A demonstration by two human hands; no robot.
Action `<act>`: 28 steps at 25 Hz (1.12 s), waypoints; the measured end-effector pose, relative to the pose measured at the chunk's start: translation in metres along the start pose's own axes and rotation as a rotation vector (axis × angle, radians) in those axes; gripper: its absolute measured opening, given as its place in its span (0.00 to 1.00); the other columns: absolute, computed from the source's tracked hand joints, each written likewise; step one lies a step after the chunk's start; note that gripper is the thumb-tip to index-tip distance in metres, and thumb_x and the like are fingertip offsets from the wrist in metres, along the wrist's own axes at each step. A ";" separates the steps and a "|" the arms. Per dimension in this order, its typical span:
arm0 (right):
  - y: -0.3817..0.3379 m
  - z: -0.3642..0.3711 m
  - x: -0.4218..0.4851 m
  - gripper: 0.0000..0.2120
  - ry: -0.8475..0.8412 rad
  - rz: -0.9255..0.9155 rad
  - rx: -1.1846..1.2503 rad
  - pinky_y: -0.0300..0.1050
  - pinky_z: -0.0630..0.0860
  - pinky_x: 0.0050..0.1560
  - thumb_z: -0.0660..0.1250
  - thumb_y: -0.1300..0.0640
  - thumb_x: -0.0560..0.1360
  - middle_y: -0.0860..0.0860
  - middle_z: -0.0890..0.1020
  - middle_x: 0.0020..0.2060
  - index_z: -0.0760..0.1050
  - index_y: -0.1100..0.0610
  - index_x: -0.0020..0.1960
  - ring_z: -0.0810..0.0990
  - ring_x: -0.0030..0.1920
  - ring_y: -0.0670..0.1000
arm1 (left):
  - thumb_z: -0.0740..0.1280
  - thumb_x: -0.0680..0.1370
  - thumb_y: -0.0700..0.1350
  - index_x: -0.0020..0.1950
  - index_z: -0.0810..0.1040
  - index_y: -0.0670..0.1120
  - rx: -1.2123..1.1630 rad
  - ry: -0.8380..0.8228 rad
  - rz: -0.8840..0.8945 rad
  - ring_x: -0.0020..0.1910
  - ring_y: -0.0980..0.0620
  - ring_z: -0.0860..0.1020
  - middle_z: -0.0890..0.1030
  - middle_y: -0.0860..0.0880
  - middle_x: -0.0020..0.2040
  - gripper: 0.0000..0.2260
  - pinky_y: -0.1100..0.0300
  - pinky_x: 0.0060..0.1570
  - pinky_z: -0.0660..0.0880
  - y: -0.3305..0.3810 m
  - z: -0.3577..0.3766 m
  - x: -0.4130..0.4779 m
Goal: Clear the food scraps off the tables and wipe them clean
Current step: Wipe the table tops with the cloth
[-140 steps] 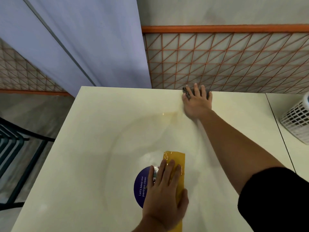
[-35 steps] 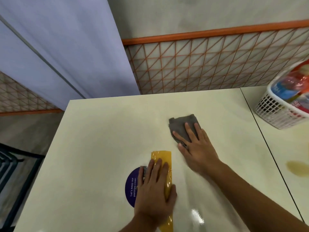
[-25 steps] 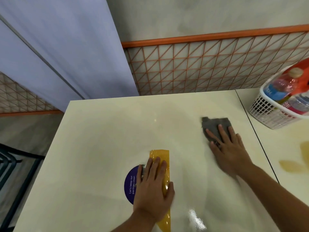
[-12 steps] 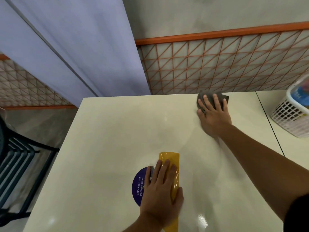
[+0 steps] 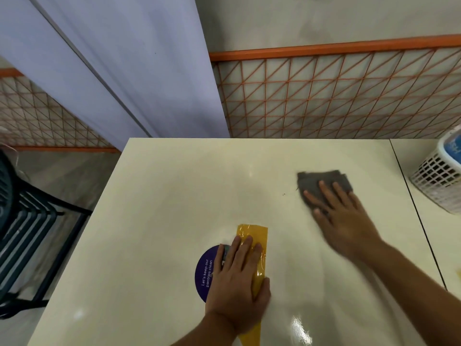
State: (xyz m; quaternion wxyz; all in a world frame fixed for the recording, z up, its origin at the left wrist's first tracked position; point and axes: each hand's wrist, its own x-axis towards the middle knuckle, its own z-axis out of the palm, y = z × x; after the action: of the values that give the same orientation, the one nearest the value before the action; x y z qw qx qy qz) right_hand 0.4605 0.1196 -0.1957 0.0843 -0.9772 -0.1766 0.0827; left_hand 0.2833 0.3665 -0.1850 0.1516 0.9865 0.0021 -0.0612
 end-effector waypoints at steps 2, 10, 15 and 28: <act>0.031 -0.017 0.049 0.26 0.027 0.135 0.021 0.56 0.46 0.79 0.34 0.34 0.79 0.49 0.49 0.82 0.41 0.30 0.78 0.46 0.82 0.55 | 0.52 0.80 0.64 0.80 0.55 0.59 0.008 0.010 0.000 0.80 0.56 0.42 0.51 0.60 0.81 0.29 0.44 0.78 0.49 0.000 0.000 0.000; 0.007 -0.018 0.082 0.25 -0.032 0.178 -0.022 0.62 0.41 0.79 0.36 0.35 0.82 0.51 0.44 0.82 0.40 0.30 0.78 0.41 0.81 0.62 | 0.56 0.79 0.62 0.79 0.58 0.58 0.008 0.046 0.018 0.80 0.55 0.46 0.56 0.58 0.80 0.28 0.43 0.77 0.52 -0.003 0.004 0.000; -0.041 0.012 -0.042 0.24 -0.010 0.070 0.021 0.57 0.40 0.80 0.36 0.36 0.82 0.49 0.44 0.82 0.38 0.30 0.78 0.39 0.81 0.57 | 0.56 0.79 0.61 0.79 0.58 0.56 0.015 0.051 0.014 0.80 0.54 0.47 0.57 0.56 0.80 0.28 0.43 0.77 0.51 -0.002 0.005 0.001; -0.041 0.041 -0.300 0.28 -0.047 0.032 -0.030 0.53 0.49 0.78 0.45 0.42 0.84 0.45 0.55 0.81 0.49 0.44 0.82 0.49 0.82 0.49 | 0.64 0.76 0.51 0.61 0.78 0.47 -0.135 0.244 0.098 0.63 0.45 0.72 0.76 0.48 0.62 0.16 0.45 0.65 0.69 -0.005 0.006 -0.011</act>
State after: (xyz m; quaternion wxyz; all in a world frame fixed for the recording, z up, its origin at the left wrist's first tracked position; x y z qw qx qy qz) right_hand 0.1623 0.0549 -0.1882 0.0643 -0.9788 -0.1640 0.1043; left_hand 0.2712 0.3701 -0.1904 0.2188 0.9732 -0.0233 0.0668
